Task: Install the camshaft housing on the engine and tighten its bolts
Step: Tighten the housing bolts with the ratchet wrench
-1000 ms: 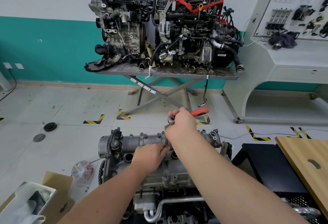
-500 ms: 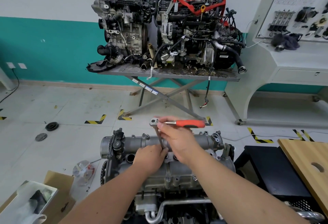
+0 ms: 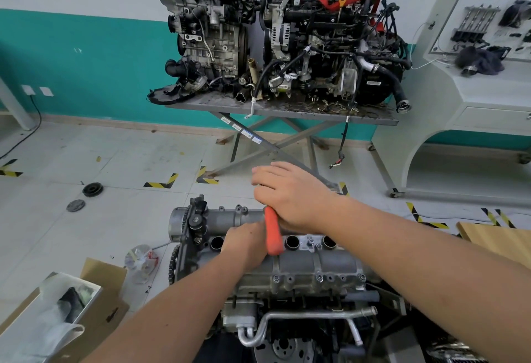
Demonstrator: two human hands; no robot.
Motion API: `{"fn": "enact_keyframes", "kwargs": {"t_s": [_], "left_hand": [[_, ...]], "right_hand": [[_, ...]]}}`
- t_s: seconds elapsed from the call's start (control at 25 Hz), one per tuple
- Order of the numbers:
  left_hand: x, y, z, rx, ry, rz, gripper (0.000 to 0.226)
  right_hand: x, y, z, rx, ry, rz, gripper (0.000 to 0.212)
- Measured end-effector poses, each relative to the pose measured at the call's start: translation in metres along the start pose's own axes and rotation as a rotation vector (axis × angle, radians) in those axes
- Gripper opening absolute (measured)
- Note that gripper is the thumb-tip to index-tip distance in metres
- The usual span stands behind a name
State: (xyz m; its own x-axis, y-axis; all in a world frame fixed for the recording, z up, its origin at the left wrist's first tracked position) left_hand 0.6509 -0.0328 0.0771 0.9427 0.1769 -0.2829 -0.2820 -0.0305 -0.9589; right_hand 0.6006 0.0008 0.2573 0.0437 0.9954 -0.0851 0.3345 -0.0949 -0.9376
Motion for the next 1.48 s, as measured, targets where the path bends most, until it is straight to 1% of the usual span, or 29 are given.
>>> {"fn": "enact_keyframes", "kwargs": {"t_s": [0.04,0.12,0.16,0.2,0.28,0.44,0.52,0.56,0.6,0.68,0.72,0.76,0.8,0.84,0.88,0.92,0.96,1.0,1.04,1.08,1.12,1.16,1.2,1.24,1.28,1.36,1.4,1.44,1.48], "left_hand": [[-0.001,0.002,0.000,-0.005,0.021,0.090,0.027],[-0.003,0.010,0.000,0.051,0.051,0.230,0.018],[-0.002,0.011,0.000,0.065,0.050,0.234,0.016],[0.000,0.010,0.000,0.057,0.047,0.215,0.015],[-0.003,0.004,0.002,0.036,0.052,0.169,0.023],[-0.005,-0.001,0.004,0.041,0.024,0.198,0.037],[-0.003,-0.002,0.005,0.054,0.014,0.128,0.039],[-0.003,-0.003,0.005,0.046,0.018,0.047,0.040],[-0.004,-0.002,0.005,0.040,0.028,-0.023,0.039],[-0.006,-0.001,0.005,0.040,0.048,-0.052,0.037],[-0.006,0.000,0.005,0.045,0.049,-0.045,0.036],[-0.006,0.001,0.004,0.048,0.050,-0.046,0.036],[-0.006,0.001,0.004,0.048,0.049,-0.051,0.036],[-0.006,0.001,0.003,0.045,0.046,-0.054,0.037],[-0.005,0.001,0.003,0.041,0.040,-0.052,0.038],[-0.005,0.001,0.002,0.040,0.035,-0.045,0.039],[-0.004,0.001,0.003,0.041,0.033,-0.030,0.040],[-0.005,0.000,0.003,0.041,0.034,-0.013,0.041],[-0.005,0.000,0.004,0.038,0.039,-0.007,0.042],[-0.006,-0.001,0.004,0.030,0.045,-0.012,0.042],[-0.006,-0.002,0.005,0.020,0.046,-0.026,0.042],[-0.006,-0.003,0.006,0.012,0.046,-0.040,0.042],[-0.006,-0.003,0.006,0.011,0.044,-0.050,0.041],[-0.005,-0.002,0.006,0.015,0.041,-0.054,0.041],[-0.005,-0.002,0.005,0.021,0.040,-0.053,0.040],[-0.004,0.000,0.004,0.032,0.045,-0.048,0.037],[-0.005,0.001,0.003,0.037,0.051,-0.049,0.036],[-0.005,0.002,0.003,0.043,0.053,-0.052,0.035],[-0.005,0.004,0.003,0.049,0.052,-0.055,0.035]], "right_hand": [[0.000,0.003,-0.004,0.093,0.015,0.042,0.013],[-0.007,0.019,-0.011,0.366,0.124,0.134,0.008],[-0.011,0.026,-0.014,0.468,0.185,0.166,0.006],[-0.013,0.028,-0.017,0.520,0.234,0.174,0.006],[-0.014,0.029,-0.026,0.555,0.303,0.153,0.007],[-0.017,0.032,-0.034,0.593,0.344,0.085,0.030],[-0.022,0.033,-0.034,0.574,0.382,0.039,0.025],[-0.030,0.032,-0.033,0.541,0.451,-0.015,0.020],[-0.040,0.032,-0.030,0.517,0.554,-0.075,0.020],[-0.062,0.034,-0.017,0.495,0.760,-0.194,0.028],[-0.068,0.040,-0.008,0.496,0.863,-0.324,0.028],[-0.070,0.046,0.001,0.472,0.981,-0.520,0.026],[-0.071,0.052,0.011,0.403,1.119,-0.765,0.023],[-0.070,0.057,0.021,0.288,1.270,-1.036,0.019],[-0.066,0.062,0.029,0.133,1.411,-1.315,0.016],[-0.061,0.066,0.034,-0.081,1.520,-1.592,0.013],[-0.059,0.069,0.037,-0.357,1.576,-1.837,0.013],[-0.059,0.072,0.038,-0.645,1.570,-2.010,0.013],[-0.060,0.075,0.040,-0.876,1.523,-2.112,0.013],[-0.057,0.078,0.041,-1.020,1.457,-2.181,0.011],[-0.052,0.081,0.039,-1.072,1.393,-2.238,0.009],[-0.047,0.084,0.038,-1.039,1.355,-2.278,0.007],[-0.041,0.085,0.036,-0.943,1.356,-2.278,0.006],[-0.038,0.085,0.036,-0.804,1.394,-2.208,0.008],[-0.040,0.083,0.039,-0.657,1.438,-2.066,0.009],[-0.057,0.067,0.043,-0.386,1.460,-1.662,0.007],[-0.064,0.054,0.040,-0.226,1.399,-1.428,0.009],[-0.069,0.040,0.033,-0.037,1.271,-1.148,0.013],[-0.068,0.030,0.020,0.157,1.074,-0.842,0.016]]}}
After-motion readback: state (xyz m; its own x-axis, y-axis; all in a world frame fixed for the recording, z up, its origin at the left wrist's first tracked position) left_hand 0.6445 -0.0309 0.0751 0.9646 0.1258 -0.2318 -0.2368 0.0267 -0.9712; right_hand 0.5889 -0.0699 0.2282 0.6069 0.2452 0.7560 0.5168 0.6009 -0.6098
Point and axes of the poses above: each hand's wrist, its own z-axis away from the middle knuckle, its own y-axis out of the palm, x = y × z, the point moved 10 cm from there along -z, towards the middle knuckle, and after that the axes turned 7 degrees about -z, right-handed, at the moved point
